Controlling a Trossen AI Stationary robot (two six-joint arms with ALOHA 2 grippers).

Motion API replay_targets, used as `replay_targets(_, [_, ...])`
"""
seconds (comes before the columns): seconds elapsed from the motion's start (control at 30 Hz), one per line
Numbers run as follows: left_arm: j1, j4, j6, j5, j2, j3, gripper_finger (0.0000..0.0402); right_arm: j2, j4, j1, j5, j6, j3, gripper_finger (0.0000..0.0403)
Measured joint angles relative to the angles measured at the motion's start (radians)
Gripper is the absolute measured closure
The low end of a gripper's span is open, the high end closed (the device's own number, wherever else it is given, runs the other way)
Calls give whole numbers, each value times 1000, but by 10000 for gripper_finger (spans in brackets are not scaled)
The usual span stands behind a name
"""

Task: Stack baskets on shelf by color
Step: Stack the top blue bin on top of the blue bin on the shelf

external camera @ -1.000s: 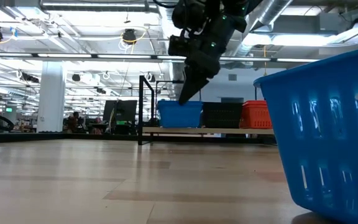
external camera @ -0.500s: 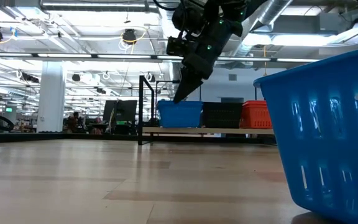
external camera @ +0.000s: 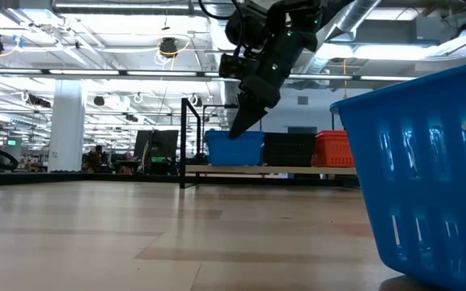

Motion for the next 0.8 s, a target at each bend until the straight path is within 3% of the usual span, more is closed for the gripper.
replay_targets(0.8, [0,0,-2,-1,0,0,270,0,130,-103,28,-5,1,402])
